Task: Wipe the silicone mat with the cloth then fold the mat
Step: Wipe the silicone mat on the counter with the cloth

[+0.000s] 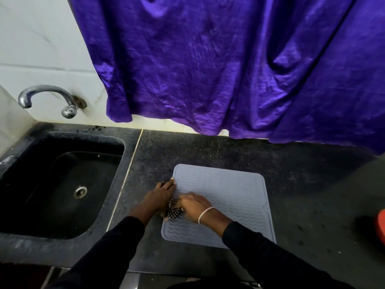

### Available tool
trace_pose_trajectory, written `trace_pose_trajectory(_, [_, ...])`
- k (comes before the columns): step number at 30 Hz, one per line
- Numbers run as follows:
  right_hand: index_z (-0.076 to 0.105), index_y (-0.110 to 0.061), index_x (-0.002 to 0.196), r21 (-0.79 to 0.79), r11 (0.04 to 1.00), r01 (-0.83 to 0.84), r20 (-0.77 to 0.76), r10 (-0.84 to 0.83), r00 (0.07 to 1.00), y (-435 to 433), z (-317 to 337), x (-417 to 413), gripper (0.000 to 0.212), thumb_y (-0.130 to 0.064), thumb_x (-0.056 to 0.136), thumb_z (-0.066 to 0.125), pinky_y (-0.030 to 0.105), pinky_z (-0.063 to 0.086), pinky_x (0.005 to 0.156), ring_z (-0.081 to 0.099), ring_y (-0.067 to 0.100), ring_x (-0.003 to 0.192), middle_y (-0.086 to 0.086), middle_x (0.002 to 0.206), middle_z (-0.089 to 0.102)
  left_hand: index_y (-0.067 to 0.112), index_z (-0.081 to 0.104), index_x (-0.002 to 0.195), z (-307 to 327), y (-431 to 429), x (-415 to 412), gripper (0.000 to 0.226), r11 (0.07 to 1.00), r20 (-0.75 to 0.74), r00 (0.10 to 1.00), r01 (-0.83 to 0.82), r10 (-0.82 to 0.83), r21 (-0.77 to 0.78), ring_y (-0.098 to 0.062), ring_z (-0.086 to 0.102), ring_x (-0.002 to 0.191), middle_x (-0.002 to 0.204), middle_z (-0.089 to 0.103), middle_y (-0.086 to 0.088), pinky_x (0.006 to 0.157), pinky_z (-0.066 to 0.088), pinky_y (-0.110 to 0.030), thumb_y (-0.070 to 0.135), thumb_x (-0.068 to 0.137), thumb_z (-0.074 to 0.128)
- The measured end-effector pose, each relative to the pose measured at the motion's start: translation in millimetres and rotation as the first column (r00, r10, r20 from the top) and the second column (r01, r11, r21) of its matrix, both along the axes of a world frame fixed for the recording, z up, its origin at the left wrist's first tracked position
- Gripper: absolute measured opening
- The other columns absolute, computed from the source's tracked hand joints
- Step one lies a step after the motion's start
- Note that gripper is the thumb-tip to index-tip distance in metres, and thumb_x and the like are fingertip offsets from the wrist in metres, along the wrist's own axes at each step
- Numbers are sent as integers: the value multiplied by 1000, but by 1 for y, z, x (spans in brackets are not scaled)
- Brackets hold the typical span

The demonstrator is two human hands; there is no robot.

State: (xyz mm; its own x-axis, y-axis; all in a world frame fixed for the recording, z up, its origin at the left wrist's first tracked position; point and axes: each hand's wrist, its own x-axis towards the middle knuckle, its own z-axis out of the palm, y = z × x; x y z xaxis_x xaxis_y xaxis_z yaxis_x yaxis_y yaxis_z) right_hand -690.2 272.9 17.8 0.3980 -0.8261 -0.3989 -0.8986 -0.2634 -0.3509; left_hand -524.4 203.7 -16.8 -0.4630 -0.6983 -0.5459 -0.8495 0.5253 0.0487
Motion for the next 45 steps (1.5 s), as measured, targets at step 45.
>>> trace_pose_trajectory(45, [64, -44, 128, -70, 997, 14, 64, -9, 998, 24, -12, -66, 44, -25, 89, 67, 36, 48, 102, 53, 26, 123, -13, 140, 57, 21, -3, 162, 16, 39, -40, 90, 959, 102, 959, -252, 266, -128, -34, 41, 138, 169, -13, 8, 106, 47, -44, 3, 97, 56])
